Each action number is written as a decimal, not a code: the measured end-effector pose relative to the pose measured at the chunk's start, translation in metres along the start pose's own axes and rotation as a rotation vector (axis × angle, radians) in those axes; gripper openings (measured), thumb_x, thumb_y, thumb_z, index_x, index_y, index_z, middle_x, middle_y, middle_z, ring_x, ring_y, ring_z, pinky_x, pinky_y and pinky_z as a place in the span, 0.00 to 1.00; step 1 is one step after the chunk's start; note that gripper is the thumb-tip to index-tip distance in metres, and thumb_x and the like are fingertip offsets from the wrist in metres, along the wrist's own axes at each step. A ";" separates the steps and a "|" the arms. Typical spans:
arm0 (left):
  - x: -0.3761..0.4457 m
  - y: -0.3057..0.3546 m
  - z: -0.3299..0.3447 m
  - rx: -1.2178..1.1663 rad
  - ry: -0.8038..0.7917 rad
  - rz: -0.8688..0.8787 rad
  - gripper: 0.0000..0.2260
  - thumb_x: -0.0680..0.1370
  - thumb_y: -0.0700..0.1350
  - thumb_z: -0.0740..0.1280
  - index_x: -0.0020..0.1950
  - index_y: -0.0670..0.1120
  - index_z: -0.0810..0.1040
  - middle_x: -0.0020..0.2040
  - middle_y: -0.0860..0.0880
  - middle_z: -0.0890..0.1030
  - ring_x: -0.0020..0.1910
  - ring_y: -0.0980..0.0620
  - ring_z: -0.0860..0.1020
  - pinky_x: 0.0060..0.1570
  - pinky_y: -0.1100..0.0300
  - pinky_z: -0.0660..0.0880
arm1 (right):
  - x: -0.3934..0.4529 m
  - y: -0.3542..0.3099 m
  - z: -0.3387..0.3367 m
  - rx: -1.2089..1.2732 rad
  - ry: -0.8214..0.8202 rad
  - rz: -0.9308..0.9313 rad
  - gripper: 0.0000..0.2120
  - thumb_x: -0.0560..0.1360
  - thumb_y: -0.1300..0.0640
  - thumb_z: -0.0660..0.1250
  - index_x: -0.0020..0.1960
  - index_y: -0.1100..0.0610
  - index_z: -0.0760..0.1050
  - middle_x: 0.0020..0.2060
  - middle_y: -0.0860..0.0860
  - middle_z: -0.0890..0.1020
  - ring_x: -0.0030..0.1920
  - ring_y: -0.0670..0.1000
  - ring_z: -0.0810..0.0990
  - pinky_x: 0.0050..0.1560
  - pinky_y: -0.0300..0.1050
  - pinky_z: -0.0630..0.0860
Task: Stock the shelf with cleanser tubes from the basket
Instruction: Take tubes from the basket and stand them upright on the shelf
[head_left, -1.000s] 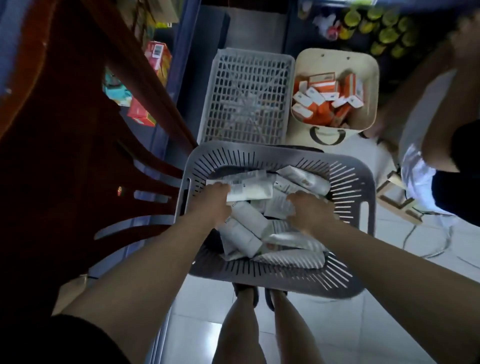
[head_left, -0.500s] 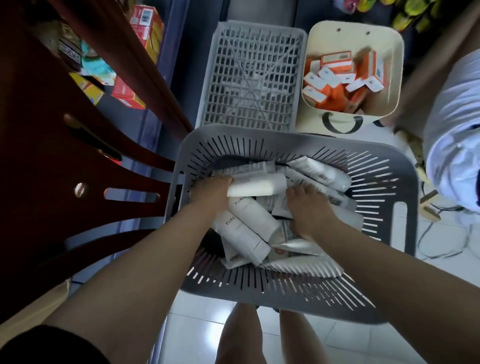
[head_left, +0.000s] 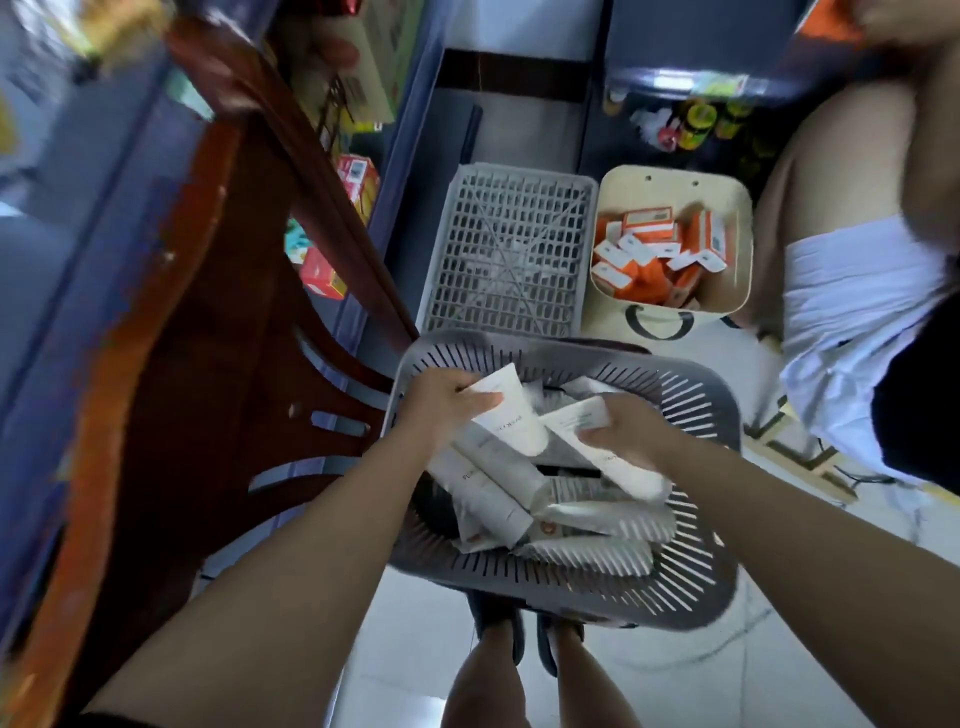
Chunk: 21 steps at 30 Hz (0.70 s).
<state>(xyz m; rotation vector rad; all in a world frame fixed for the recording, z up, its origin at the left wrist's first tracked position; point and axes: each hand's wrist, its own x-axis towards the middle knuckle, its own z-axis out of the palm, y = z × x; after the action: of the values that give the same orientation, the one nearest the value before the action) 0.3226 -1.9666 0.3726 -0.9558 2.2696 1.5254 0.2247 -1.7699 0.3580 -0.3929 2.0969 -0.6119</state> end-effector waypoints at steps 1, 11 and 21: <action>-0.008 0.012 -0.009 0.000 0.007 0.013 0.16 0.73 0.41 0.71 0.27 0.44 0.72 0.23 0.56 0.70 0.26 0.62 0.68 0.29 0.63 0.61 | -0.009 -0.012 -0.011 0.113 0.005 -0.010 0.13 0.74 0.61 0.67 0.58 0.64 0.74 0.49 0.56 0.79 0.49 0.53 0.76 0.42 0.38 0.69; -0.117 0.179 -0.131 0.199 0.105 0.291 0.16 0.71 0.44 0.73 0.25 0.47 0.73 0.22 0.55 0.68 0.21 0.62 0.67 0.25 0.70 0.61 | -0.125 -0.169 -0.121 0.504 0.093 -0.392 0.11 0.74 0.65 0.67 0.55 0.57 0.75 0.50 0.52 0.82 0.49 0.50 0.81 0.51 0.46 0.78; -0.266 0.272 -0.232 0.188 0.513 0.556 0.16 0.70 0.44 0.74 0.30 0.35 0.74 0.24 0.50 0.67 0.22 0.58 0.63 0.24 0.67 0.60 | -0.246 -0.305 -0.179 0.565 0.067 -0.880 0.12 0.73 0.67 0.67 0.49 0.52 0.76 0.46 0.48 0.82 0.42 0.43 0.81 0.45 0.38 0.78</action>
<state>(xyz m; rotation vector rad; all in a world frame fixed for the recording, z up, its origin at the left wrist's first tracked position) 0.3856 -2.0070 0.8118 -0.7620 3.1897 1.3074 0.2272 -1.8528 0.7805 -0.9702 1.6313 -1.6854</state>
